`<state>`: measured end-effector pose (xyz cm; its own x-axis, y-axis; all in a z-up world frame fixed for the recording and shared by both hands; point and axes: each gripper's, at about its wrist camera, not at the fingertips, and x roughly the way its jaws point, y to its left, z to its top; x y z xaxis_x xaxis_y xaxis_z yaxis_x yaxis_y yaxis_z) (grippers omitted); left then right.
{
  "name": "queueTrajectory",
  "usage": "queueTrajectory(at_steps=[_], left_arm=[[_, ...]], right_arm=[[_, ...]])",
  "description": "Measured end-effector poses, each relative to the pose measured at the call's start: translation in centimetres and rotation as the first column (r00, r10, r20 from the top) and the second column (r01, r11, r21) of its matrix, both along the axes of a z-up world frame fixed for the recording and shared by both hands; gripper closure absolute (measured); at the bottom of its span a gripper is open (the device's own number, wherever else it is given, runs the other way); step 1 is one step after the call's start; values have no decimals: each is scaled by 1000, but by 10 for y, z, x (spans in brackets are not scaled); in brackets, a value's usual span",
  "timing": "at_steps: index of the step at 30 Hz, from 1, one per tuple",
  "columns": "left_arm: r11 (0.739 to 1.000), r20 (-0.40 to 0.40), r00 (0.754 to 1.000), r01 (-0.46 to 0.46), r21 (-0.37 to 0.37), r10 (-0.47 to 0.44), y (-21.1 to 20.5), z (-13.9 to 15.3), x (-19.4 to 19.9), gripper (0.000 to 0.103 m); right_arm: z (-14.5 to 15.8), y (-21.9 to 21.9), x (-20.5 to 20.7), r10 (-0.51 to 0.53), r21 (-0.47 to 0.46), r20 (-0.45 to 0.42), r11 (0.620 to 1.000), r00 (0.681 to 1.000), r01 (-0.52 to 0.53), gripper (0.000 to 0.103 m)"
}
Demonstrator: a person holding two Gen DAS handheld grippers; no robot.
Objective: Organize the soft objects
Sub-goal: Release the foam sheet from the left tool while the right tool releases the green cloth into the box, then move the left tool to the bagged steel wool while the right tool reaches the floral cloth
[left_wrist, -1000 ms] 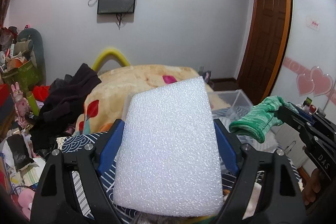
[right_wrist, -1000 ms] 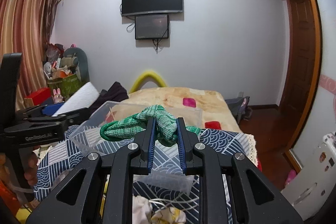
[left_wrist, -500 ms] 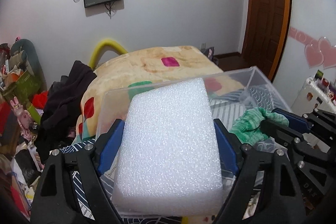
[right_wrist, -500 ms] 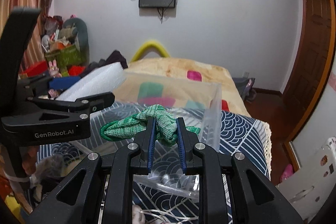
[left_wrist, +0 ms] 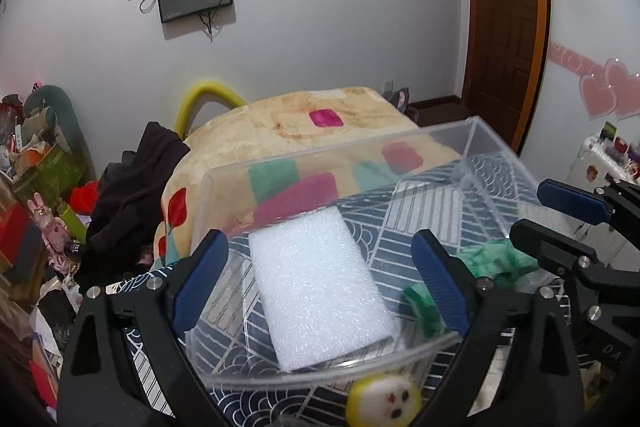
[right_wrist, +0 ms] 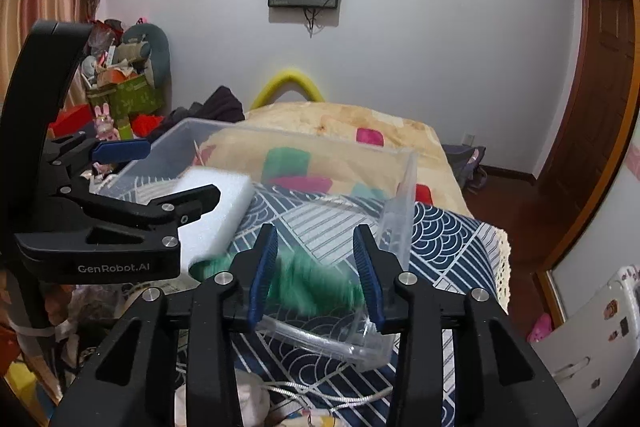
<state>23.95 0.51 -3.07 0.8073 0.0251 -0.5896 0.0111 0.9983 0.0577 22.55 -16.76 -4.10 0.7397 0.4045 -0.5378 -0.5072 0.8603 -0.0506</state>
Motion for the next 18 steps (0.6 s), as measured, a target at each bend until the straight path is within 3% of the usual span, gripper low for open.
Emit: queueTrajectory(at_steps=[5,12,18], left_arm=[[999,44,999,5,-44,-3,4,17,-22,7],[997,128,992,13,-73,-4,18,40,-68,1],[998,143,990,9,-68,1,29,32,-101,1]], right_arm=[[15,-6,-13,4,41,43,999,999,-6,56],[33,-18,-42,-2,91,121,996,993,-9,51],[31,-26,-61,-10,113,148,994,989,-7,49]])
